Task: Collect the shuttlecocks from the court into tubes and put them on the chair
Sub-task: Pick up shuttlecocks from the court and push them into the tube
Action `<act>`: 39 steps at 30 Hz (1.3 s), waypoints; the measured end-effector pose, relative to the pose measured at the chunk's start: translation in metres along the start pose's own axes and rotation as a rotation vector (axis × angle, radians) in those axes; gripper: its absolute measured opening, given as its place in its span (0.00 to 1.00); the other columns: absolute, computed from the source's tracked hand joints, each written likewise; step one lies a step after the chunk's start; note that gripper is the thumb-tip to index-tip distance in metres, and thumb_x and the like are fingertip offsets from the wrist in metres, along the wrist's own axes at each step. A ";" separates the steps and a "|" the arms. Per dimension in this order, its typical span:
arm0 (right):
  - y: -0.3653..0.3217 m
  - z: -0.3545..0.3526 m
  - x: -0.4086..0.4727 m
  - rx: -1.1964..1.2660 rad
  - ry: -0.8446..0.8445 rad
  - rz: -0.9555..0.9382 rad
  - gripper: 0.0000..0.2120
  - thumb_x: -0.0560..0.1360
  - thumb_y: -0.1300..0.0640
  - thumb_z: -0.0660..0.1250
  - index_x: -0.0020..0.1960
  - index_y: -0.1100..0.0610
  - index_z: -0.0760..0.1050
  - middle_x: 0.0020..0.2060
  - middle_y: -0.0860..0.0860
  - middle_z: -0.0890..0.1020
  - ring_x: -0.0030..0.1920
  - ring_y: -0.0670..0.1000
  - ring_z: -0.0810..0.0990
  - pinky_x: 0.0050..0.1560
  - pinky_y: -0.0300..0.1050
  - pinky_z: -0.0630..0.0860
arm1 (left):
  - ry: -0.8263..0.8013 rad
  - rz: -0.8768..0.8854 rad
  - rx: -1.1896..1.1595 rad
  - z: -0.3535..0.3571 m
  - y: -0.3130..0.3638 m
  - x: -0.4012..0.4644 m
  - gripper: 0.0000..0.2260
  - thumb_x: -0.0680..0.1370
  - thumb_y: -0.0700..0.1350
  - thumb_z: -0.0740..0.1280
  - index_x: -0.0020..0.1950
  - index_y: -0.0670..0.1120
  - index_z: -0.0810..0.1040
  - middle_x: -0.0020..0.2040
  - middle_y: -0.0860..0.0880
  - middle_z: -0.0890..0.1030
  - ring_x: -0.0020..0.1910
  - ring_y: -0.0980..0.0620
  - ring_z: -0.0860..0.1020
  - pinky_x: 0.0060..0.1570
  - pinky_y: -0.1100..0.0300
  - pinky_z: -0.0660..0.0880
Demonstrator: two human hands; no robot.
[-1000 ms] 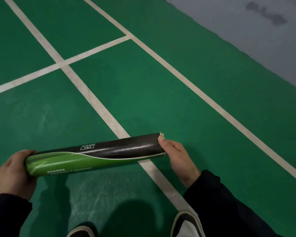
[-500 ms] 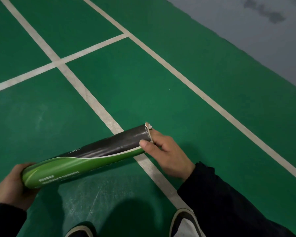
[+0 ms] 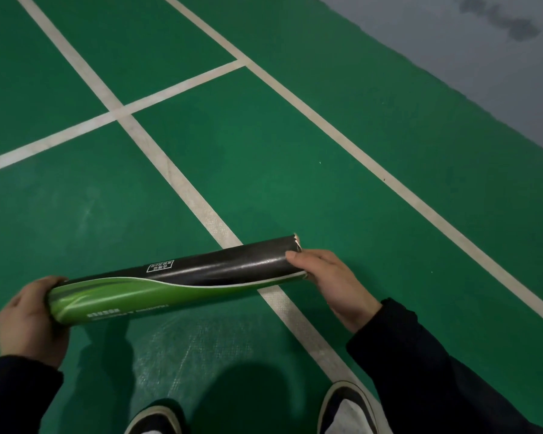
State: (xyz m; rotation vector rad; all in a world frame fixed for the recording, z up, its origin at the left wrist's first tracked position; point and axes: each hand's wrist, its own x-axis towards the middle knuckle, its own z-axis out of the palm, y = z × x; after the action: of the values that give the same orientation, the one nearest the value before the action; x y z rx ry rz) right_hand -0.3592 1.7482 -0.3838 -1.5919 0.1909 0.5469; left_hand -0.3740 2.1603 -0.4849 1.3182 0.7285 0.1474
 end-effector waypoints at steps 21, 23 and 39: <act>0.014 -0.013 0.018 0.229 0.447 -0.375 0.09 0.77 0.48 0.66 0.43 0.50 0.81 0.50 0.52 0.83 0.51 0.51 0.78 0.51 0.43 0.75 | -0.239 -0.258 -0.081 0.057 0.054 -0.020 0.21 0.85 0.55 0.57 0.54 0.40 0.81 0.52 0.41 0.86 0.45 0.47 0.83 0.43 0.57 0.80; 0.021 -0.013 0.018 0.316 0.426 -0.348 0.13 0.82 0.55 0.61 0.42 0.50 0.81 0.48 0.52 0.82 0.48 0.48 0.79 0.47 0.37 0.77 | -0.263 -0.244 -0.004 0.059 0.065 -0.022 0.22 0.84 0.59 0.58 0.57 0.42 0.82 0.54 0.42 0.85 0.45 0.48 0.83 0.42 0.56 0.81; 0.043 -0.030 0.008 0.744 0.392 0.195 0.21 0.83 0.46 0.59 0.68 0.56 0.78 0.54 0.58 0.85 0.46 0.54 0.87 0.40 0.53 0.85 | -0.302 -0.205 -0.463 0.066 0.067 -0.034 0.15 0.77 0.41 0.65 0.62 0.41 0.81 0.59 0.40 0.84 0.59 0.40 0.83 0.59 0.48 0.82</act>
State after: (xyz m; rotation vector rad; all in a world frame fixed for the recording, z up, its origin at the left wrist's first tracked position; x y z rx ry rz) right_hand -0.3644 1.7163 -0.4254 -0.9357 0.7592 0.2515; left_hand -0.3433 2.1078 -0.4058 0.7962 0.5256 -0.0481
